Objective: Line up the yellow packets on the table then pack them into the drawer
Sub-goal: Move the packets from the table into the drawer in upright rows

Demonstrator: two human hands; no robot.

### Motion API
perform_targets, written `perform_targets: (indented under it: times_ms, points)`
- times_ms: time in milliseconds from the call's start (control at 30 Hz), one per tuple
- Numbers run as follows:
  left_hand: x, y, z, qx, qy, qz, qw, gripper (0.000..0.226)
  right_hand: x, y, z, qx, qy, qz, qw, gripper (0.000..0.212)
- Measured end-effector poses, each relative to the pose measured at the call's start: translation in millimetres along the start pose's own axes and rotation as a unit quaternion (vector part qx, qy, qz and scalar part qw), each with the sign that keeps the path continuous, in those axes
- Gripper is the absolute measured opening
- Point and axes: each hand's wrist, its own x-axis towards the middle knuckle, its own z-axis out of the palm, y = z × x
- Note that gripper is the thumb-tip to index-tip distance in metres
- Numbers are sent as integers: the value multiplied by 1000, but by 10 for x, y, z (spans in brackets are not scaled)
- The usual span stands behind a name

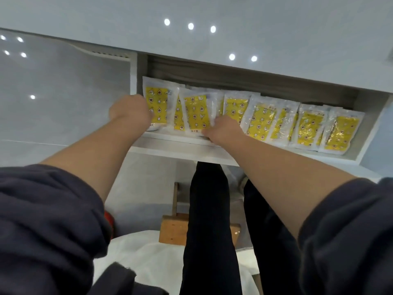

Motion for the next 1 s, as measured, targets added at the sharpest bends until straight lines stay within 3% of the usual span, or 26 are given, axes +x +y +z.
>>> perform_targets:
  times_ms: [133, 267, 333, 433, 633, 800, 1000]
  points:
    - [-73, 45, -135, 111, 0, 23, 994, 39, -107, -13, -86, -237, 14, -5, 972, 31]
    - [-84, 72, -293, 141, 68, 85, 984, 31, -158, -38, -225, -344, 15, -32, 938, 40]
    - [-90, 115, -314, 124, 121, 171, 970, 27, -168, -73, -285, -348, 83, -79, 930, 31]
    - [-33, 199, -276, 129, 153, 254, 946, 59, -124, -144, -338, -307, 173, -168, 921, 38]
    - [166, 299, -197, 123, 99, 264, 951, 102, 139, -243, -351, -313, 188, -215, 906, 74]
    - [276, 308, -81, 132, 55, 271, 952, 99, 307, -254, -322, -317, 124, -192, 921, 84]
    - [274, 175, -32, 142, 73, 321, 933, 84, 337, -153, -277, -386, 134, -243, 880, 84]
